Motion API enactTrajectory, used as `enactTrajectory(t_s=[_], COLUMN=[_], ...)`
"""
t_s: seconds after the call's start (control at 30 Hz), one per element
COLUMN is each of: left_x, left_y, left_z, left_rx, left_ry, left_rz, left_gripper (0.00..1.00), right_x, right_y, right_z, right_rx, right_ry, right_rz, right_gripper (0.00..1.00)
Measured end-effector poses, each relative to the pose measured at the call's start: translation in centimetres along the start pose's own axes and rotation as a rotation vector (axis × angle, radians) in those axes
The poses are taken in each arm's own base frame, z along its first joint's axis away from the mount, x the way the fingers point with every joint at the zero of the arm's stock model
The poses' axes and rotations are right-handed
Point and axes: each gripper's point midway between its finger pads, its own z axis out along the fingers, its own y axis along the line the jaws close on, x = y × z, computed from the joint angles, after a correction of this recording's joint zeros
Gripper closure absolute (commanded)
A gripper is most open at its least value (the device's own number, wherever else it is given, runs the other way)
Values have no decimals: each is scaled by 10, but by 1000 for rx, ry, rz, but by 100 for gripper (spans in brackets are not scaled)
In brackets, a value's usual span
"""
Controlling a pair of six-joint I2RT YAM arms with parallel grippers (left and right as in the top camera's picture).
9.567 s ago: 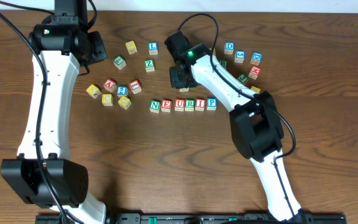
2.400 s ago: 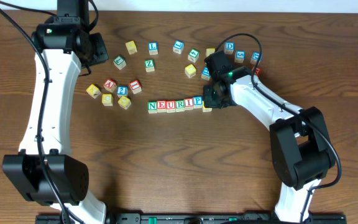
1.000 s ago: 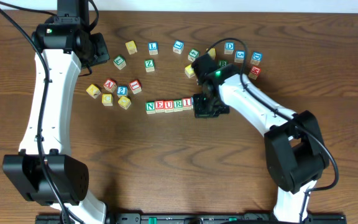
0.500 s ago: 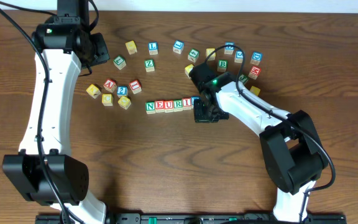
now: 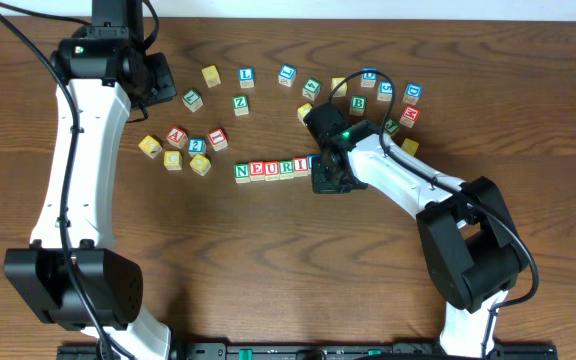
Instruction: Spell out NEURIPS
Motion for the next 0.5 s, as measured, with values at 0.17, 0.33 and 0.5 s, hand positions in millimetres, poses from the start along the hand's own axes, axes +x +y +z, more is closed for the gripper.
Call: enactTrajectory(t_s=[0.17,0.33,0.5], left_x=[0,0,0], left_y=[0,-1,-1], left_z=[0,0,0], left_rx=[2,3,4], left_ry=[1,1,1], left_rz=[0,0,0], left_gripper=[64,64,64], right_x=[-6,-10,-15], right_y=[0,0,1], right_z=[0,0,0], right_rx=[5,6,4], right_ry=[-27,-47,-68], right_rz=[2,4,5], right_gripper=[99,99,99])
